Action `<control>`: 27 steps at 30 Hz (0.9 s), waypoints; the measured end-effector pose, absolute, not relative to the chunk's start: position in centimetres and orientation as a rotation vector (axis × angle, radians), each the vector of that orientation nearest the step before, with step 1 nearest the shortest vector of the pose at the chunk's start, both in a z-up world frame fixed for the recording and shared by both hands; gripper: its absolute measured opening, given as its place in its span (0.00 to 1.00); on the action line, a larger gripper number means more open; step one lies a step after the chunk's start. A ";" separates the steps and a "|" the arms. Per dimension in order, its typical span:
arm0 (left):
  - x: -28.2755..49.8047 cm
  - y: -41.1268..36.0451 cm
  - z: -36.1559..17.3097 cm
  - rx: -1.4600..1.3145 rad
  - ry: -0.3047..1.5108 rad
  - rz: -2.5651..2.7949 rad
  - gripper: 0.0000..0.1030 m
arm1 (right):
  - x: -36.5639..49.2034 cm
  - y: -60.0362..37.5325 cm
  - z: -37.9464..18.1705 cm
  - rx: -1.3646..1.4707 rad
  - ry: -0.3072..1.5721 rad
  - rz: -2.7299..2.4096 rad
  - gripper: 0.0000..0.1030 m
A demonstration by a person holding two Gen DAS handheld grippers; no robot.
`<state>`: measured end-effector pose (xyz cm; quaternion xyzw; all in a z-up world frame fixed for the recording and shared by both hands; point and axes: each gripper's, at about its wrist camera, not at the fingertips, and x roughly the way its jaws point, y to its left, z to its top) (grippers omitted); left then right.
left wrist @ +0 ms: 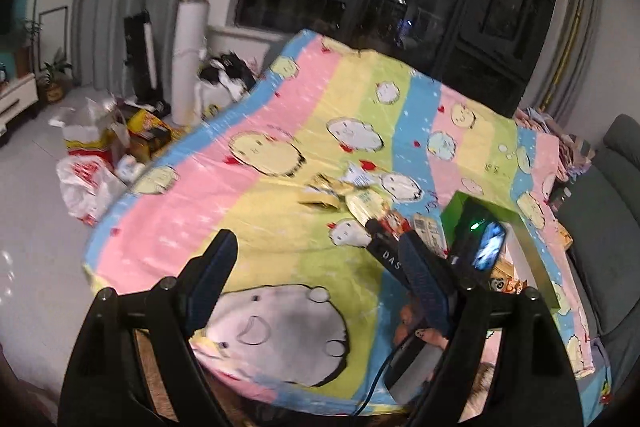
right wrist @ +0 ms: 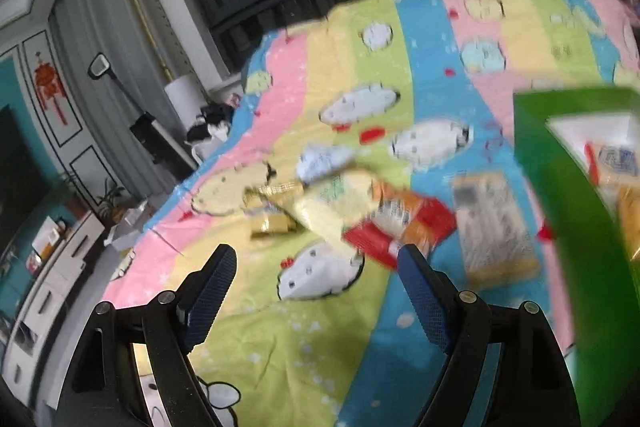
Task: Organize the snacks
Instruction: 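Move the right gripper back toward the remaining snacks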
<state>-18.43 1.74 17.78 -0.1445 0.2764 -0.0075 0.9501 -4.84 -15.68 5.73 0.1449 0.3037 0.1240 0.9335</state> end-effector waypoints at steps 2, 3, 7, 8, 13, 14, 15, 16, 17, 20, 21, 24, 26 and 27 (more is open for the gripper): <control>-19.2 2.6 18.2 -0.319 0.565 0.002 0.80 | -4.3 -15.7 4.7 0.351 0.668 0.319 0.81; -19.4 3.0 18.4 -0.334 0.566 0.005 0.80 | -4.3 -15.5 4.3 0.344 0.680 0.323 0.81; -20.5 3.2 19.4 -0.338 0.542 0.028 0.80 | -4.8 -15.1 4.3 0.314 0.675 0.333 0.81; -20.5 3.0 19.6 -0.325 0.542 0.034 0.80 | -4.9 -15.1 4.4 0.315 0.670 0.335 0.81; -20.5 1.9 19.9 -0.335 0.544 0.030 0.80 | -5.2 -15.6 4.7 0.322 0.667 0.330 0.81; -20.5 1.7 19.9 -0.330 0.543 0.032 0.80 | -5.2 -15.9 4.9 0.336 0.664 0.333 0.81; -20.3 1.5 19.8 -0.324 0.544 0.037 0.80 | -5.2 -16.0 4.9 0.342 0.664 0.336 0.81; -19.9 1.3 19.8 -0.324 0.555 0.039 0.80 | -5.1 -16.2 5.1 0.344 0.666 0.341 0.81; -19.6 1.3 19.7 -0.333 0.563 0.038 0.80 | -5.3 -16.4 5.3 0.343 0.661 0.342 0.81; -18.2 0.6 19.3 -0.358 0.606 0.054 0.80 | -5.6 -17.0 5.9 0.346 0.648 0.313 0.81; -17.9 0.2 19.2 -0.345 0.607 0.048 0.80 | -5.7 -17.4 6.1 0.357 0.644 0.314 0.81; -17.3 -1.1 18.9 -0.266 0.602 0.048 0.80 | -5.9 -18.1 6.6 0.371 0.635 0.311 0.81; -16.5 -1.6 18.6 -0.224 0.614 0.055 0.80 | -6.1 -18.4 7.1 0.370 0.625 0.312 0.81; -15.9 -1.7 18.4 -0.221 0.624 0.060 0.80 | -6.2 -18.5 7.5 0.375 0.624 0.321 0.81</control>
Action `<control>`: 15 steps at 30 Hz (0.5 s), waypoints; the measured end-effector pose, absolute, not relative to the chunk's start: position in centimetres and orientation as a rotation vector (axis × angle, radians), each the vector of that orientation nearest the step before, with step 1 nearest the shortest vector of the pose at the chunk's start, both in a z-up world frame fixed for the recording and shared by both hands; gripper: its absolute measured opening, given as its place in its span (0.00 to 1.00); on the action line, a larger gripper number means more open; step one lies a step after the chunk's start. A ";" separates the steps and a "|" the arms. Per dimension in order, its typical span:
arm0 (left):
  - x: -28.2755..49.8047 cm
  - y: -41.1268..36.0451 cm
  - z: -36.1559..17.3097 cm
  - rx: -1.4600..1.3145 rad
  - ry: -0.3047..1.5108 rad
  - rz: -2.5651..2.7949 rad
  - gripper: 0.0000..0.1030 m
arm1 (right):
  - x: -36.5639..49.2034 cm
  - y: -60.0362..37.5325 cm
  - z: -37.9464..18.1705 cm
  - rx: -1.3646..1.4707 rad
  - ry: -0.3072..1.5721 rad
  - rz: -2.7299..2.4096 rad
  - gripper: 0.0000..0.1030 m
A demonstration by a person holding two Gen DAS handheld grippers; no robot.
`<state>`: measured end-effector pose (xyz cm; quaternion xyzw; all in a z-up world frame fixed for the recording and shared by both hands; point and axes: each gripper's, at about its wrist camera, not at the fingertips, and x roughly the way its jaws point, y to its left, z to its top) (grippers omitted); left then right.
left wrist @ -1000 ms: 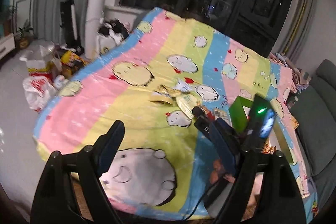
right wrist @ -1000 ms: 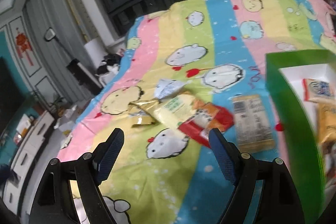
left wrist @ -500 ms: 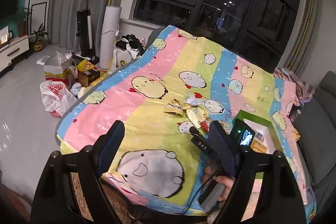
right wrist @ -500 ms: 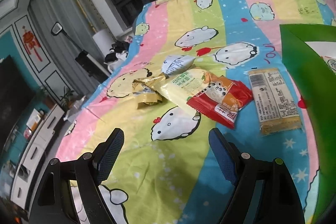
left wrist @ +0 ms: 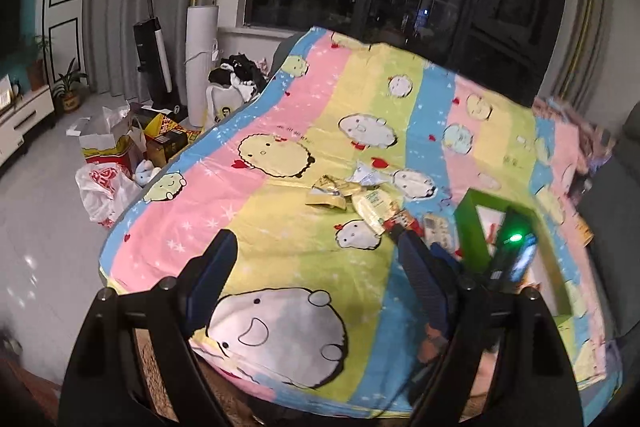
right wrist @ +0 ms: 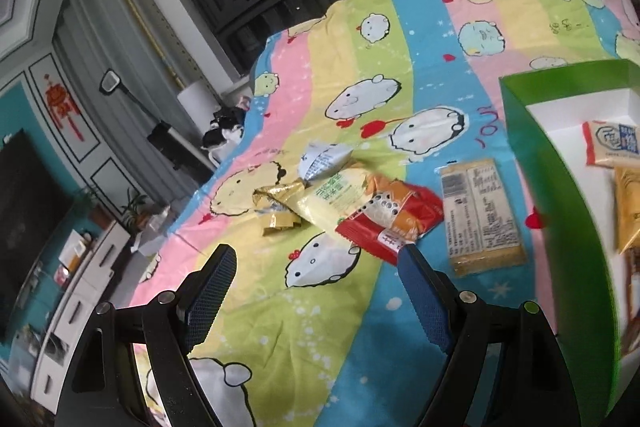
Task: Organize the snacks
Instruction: 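Move the right gripper back toward the remaining snacks, then grasp the gold foil snack packet with the right gripper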
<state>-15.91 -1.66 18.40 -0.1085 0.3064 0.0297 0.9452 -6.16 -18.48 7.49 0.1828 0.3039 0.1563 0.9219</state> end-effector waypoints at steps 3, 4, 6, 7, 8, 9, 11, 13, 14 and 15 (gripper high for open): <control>-14.3 -1.6 18.1 -0.243 0.637 0.045 0.80 | -6.3 -18.3 8.6 0.366 0.630 0.340 0.81; -13.6 -1.6 17.9 -0.250 0.628 0.023 0.80 | -6.4 -18.1 9.1 0.343 0.633 0.336 0.81; -12.1 -1.7 17.4 -0.251 0.639 0.009 0.80 | -6.6 -17.7 9.9 0.297 0.639 0.326 0.81; -11.1 -1.6 16.9 -0.249 0.659 0.001 0.80 | -6.6 -17.5 10.1 0.278 0.653 0.325 0.81; -10.2 -1.7 16.5 -0.245 0.676 -0.006 0.80 | -6.6 -17.5 10.3 0.269 0.666 0.322 0.81; -9.2 -1.6 16.0 -0.237 0.700 -0.014 0.80 | -6.6 -17.5 10.6 0.267 0.681 0.310 0.81; -7.3 -1.4 14.9 -0.218 0.744 -0.014 0.80 | -6.7 -18.0 10.9 0.292 0.694 0.312 0.81; -5.7 -0.6 13.8 -0.221 0.780 -0.004 0.80 | -6.5 -18.6 11.3 0.331 0.732 0.303 0.81; -5.0 -0.1 13.4 -0.231 0.791 -0.006 0.80 | -6.3 -18.9 11.5 0.342 0.748 0.294 0.81; -4.3 0.4 12.8 -0.247 0.803 -0.008 0.80 | -6.1 -19.2 11.9 0.345 0.762 0.283 0.81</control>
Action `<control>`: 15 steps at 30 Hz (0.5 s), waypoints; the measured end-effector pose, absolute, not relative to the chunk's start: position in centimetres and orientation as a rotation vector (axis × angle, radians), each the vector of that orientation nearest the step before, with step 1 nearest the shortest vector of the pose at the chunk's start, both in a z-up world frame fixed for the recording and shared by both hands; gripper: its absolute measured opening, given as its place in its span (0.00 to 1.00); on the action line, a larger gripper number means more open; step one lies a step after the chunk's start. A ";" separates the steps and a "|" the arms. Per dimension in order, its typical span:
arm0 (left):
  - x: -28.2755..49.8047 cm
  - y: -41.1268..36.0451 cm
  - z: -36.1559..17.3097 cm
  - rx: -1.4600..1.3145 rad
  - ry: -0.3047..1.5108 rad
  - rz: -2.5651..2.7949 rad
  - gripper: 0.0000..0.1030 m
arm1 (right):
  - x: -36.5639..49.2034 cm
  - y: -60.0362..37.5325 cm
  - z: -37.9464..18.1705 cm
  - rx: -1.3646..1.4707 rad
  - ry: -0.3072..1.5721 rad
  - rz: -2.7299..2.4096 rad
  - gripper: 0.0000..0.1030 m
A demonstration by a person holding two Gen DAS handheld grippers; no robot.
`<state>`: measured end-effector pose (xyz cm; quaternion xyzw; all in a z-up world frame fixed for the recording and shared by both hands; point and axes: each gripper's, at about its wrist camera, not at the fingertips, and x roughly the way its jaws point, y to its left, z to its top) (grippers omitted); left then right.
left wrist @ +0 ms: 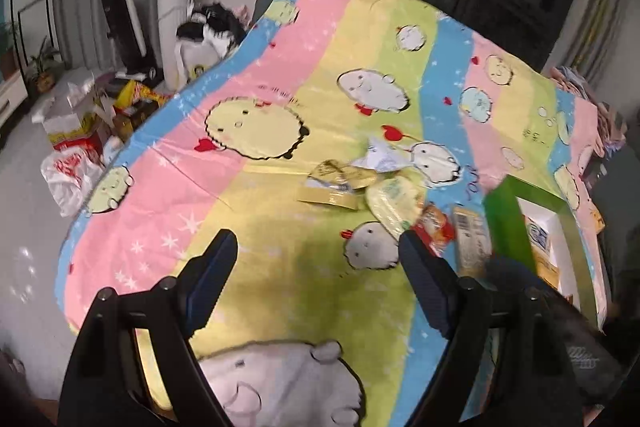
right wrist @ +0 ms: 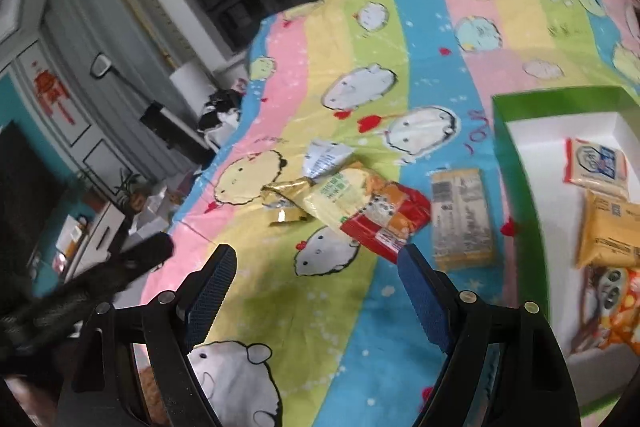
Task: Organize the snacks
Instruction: 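Grasp the gold foil snack packet with the right gripper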
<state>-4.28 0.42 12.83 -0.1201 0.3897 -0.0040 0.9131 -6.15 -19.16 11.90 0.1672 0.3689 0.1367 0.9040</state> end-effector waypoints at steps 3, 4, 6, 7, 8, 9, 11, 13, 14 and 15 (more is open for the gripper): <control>-2.0 1.4 11.2 -0.301 0.855 -0.056 0.80 | -5.7 -19.2 13.1 0.319 0.786 0.246 0.81; -1.3 1.5 10.7 -0.318 0.873 -0.073 0.80 | -5.0 -19.3 13.6 0.331 0.812 0.236 0.81; 0.0 1.8 10.0 -0.344 0.892 -0.098 0.80 | -3.2 -19.2 14.0 0.369 0.871 0.250 0.81; 0.8 1.9 9.7 -0.351 0.899 -0.108 0.80 | -2.4 -18.9 14.2 0.373 0.888 0.261 0.81; 1.6 2.1 9.4 -0.362 0.905 -0.111 0.80 | -1.4 -18.5 14.3 0.366 0.908 0.271 0.81; 2.4 2.4 9.0 -0.377 0.912 -0.116 0.80 | 0.0 -17.9 14.2 0.360 0.941 0.276 0.81; 4.2 3.1 8.3 -0.416 0.926 -0.129 0.80 | 2.2 -16.7 13.6 0.347 0.987 0.286 0.81; 5.9 3.7 7.6 -0.458 0.934 -0.149 0.80 | 5.4 -14.5 12.4 0.324 1.049 0.318 0.80; 6.6 3.8 7.2 -0.477 0.941 -0.161 0.80 | 6.6 -13.7 11.8 0.325 1.074 0.332 0.79; 7.3 3.9 6.6 -0.492 0.958 -0.172 0.78 | 8.3 -12.8 11.0 0.329 1.103 0.353 0.74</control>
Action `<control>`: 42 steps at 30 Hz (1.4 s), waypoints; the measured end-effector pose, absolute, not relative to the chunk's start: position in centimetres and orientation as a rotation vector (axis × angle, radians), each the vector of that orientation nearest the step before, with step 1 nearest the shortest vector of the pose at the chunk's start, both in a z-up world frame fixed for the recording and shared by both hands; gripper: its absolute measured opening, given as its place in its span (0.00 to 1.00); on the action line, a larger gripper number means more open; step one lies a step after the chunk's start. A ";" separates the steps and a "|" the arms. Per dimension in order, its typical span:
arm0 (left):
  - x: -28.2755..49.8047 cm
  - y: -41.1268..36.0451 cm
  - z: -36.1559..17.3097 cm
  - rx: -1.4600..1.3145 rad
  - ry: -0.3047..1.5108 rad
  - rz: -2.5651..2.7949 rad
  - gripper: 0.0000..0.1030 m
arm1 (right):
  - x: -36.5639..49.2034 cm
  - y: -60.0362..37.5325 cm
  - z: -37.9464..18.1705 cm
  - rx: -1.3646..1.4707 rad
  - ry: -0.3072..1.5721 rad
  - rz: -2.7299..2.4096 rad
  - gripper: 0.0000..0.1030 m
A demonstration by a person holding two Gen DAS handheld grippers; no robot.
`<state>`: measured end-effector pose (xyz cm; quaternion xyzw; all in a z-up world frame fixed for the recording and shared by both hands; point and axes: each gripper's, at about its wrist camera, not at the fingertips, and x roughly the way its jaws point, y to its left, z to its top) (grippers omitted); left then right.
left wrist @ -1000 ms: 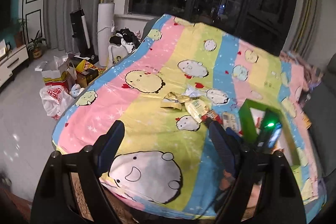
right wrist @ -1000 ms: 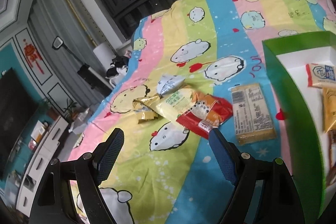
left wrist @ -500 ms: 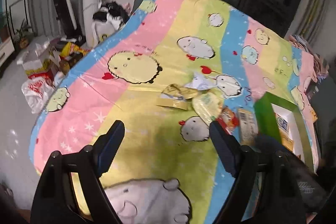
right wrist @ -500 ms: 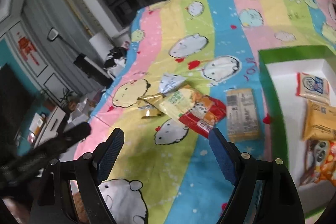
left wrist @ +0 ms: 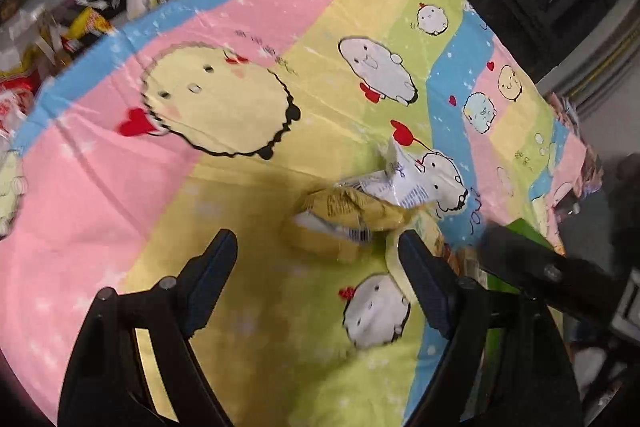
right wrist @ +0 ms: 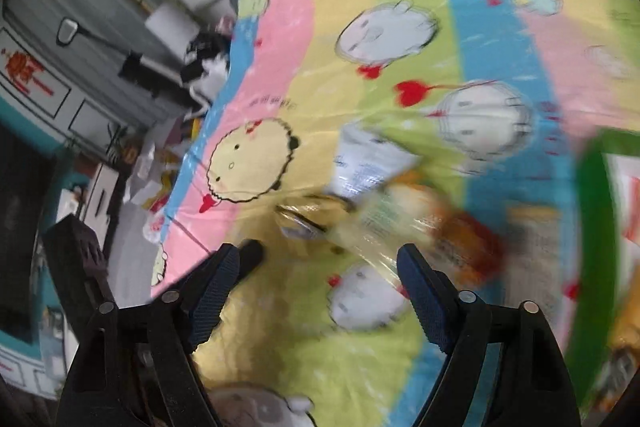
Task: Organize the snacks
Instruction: 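Grasp the gold foil snack packet with the right gripper, then carry the gold foil packet into the green box and open the right gripper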
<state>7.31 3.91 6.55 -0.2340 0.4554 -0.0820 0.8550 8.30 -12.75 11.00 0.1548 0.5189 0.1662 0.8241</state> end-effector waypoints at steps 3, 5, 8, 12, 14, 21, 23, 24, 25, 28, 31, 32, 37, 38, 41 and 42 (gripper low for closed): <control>9.1 3.7 4.7 -0.486 1.009 -0.188 0.78 | 11.4 -11.2 8.9 0.311 1.179 0.335 0.71; 9.7 3.2 4.0 -0.472 1.015 -0.221 0.78 | 12.6 -10.4 7.7 0.283 1.207 0.325 0.68; 10.6 2.9 2.7 -0.479 1.030 -0.244 0.73 | 13.6 -9.3 6.8 0.244 1.235 0.355 0.65; 10.8 2.6 2.2 -0.484 1.017 -0.267 0.61 | 14.1 -8.3 5.9 0.206 1.235 0.382 0.62; 10.7 2.2 2.1 -0.451 1.018 -0.271 0.57 | 13.9 -8.3 5.5 0.204 1.247 0.394 0.61; 9.1 2.1 3.5 -0.442 1.019 -0.268 0.43 | 11.9 -8.5 5.5 0.289 1.237 0.457 0.51; 7.9 1.7 5.4 -0.410 0.972 -0.281 0.43 | 10.5 -8.8 7.1 0.298 1.187 0.467 0.51; 7.0 1.4 6.8 -0.397 0.942 -0.297 0.43 | 9.6 -9.1 8.3 0.302 1.153 0.470 0.51; 6.6 1.1 7.7 -0.390 0.926 -0.310 0.43 | 8.8 -9.6 9.3 0.310 1.128 0.468 0.51; 4.7 -0.5 10.9 -0.375 0.868 -0.383 0.42 | 5.9 -11.4 12.7 0.331 1.048 0.435 0.51; 3.0 -3.6 13.9 -0.318 0.817 -0.477 0.43 | 3.0 -14.1 15.7 0.357 0.965 0.381 0.51; 2.4 -4.9 14.7 -0.299 0.805 -0.505 0.43 | 1.8 -15.4 16.7 0.368 0.936 0.356 0.51; 0.4 -12.4 16.5 -0.210 0.798 -0.670 0.43 | -2.5 -22.4 19.0 0.450 0.845 0.214 0.51; 0.1 -13.9 16.6 -0.190 0.805 -0.702 0.43 | -3.1 -23.8 19.1 0.468 0.836 0.181 0.51; -0.4 -18.0 16.4 -0.131 0.823 -0.772 0.43 | -4.9 -27.2 18.9 0.521 0.807 0.114 0.51; -0.5 -19.4 16.2 -0.111 0.832 -0.796 0.43 | -5.5 -28.8 18.6 0.550 0.800 0.086 0.51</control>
